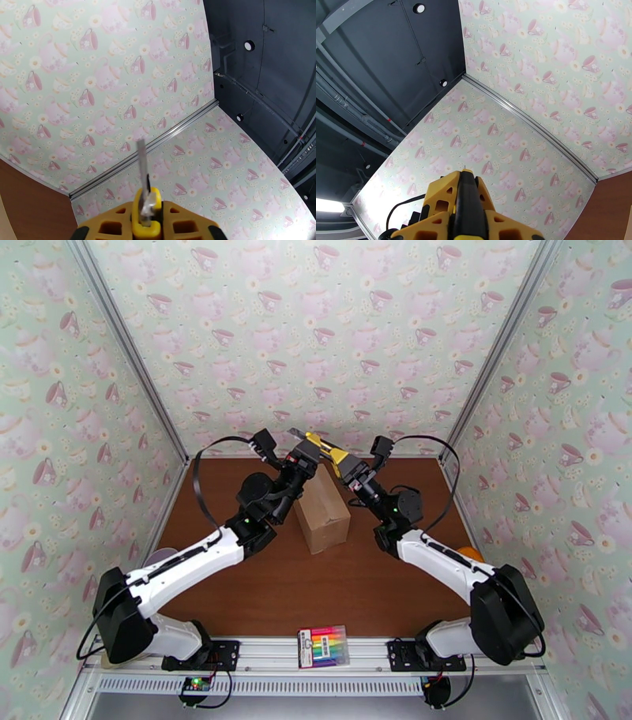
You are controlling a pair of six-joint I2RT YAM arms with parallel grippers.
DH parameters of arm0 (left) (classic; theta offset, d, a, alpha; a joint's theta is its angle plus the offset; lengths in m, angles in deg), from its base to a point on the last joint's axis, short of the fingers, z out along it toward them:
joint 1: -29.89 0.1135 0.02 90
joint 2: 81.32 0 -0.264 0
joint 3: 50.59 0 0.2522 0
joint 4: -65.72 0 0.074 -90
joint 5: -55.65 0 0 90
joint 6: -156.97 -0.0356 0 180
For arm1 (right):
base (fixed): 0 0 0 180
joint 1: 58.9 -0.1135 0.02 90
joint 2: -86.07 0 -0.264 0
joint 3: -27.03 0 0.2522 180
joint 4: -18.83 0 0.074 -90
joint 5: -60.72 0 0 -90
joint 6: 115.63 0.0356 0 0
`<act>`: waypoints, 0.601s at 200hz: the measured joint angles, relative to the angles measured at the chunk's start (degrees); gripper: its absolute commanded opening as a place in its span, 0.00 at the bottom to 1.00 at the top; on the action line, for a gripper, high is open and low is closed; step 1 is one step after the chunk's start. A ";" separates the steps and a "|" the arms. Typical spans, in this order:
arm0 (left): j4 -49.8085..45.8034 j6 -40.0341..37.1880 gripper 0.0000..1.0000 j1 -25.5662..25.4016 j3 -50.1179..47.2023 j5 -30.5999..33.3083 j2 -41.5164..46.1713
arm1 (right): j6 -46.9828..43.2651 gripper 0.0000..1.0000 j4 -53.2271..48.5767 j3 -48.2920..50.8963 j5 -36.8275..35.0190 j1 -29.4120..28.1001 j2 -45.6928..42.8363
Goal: Unpack the express box
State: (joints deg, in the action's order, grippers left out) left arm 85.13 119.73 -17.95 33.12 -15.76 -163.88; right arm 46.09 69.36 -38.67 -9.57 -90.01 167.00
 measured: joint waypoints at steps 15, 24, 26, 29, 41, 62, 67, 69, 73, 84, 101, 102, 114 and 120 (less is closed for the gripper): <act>0.13 0.48 0.00 0.00 -0.28 0.13 0.00 | -0.57 0.00 -1.53 0.02 0.02 0.00 -0.61; 0.17 0.90 0.00 0.00 -0.46 0.13 0.02 | -0.98 0.00 -2.40 0.02 0.02 0.00 -0.96; 0.20 0.96 0.00 0.00 -0.48 0.15 0.02 | -1.09 0.00 -2.60 0.02 0.00 0.00 -1.07; 0.22 1.11 0.00 0.00 -0.57 0.15 0.07 | -1.31 0.00 -2.95 0.02 0.00 0.00 -1.18; 0.31 1.53 0.14 0.00 -0.90 0.15 0.17 | -1.97 0.00 -4.13 0.02 0.02 0.00 -1.68; -0.90 0.96 0.43 0.00 -1.64 0.09 0.68 | -4.66 0.00 -7.56 0.02 -0.24 -0.22 -2.99; -1.49 0.90 0.47 -0.02 -1.88 0.02 0.74 | -5.40 0.00 -8.55 0.02 -0.55 -0.31 -3.32; -1.77 0.72 0.49 -0.04 -1.99 -0.11 0.76 | -5.90 0.00 -9.05 0.02 -0.68 -0.33 -3.45; -2.19 0.79 0.51 -0.11 -2.12 -0.15 0.76 | -6.49 0.00 -9.99 0.02 -1.07 -0.39 -3.74; -4.13 0.46 0.54 -0.26 -2.54 -0.50 0.76 | -8.63 0.00 -12.55 0.00 -1.81 -0.83 -4.39; -6.51 0.20 0.58 -0.26 -3.30 -1.05 0.83 | -12.22 0.00 -17.14 -0.22 -3.72 -1.55 -5.22; -6.69 0.17 0.58 -0.26 -3.39 -1.09 0.87 | -12.37 0.00 -17.31 -0.22 -3.78 -1.62 -5.25; -7.85 0.33 0.59 -0.26 -4.28 -1.18 1.22 | -14.71 0.00 -20.44 -0.42 -5.31 -2.43 -5.70; -8.48 0.31 0.59 -0.24 -4.83 -1.38 1.62 | -15.65 0.00 -21.75 -0.44 -5.99 -2.71 -5.90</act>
State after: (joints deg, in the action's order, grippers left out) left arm 76.65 120.03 -18.19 28.29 -17.14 -162.26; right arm 30.44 47.62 -39.11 -15.56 -92.72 161.10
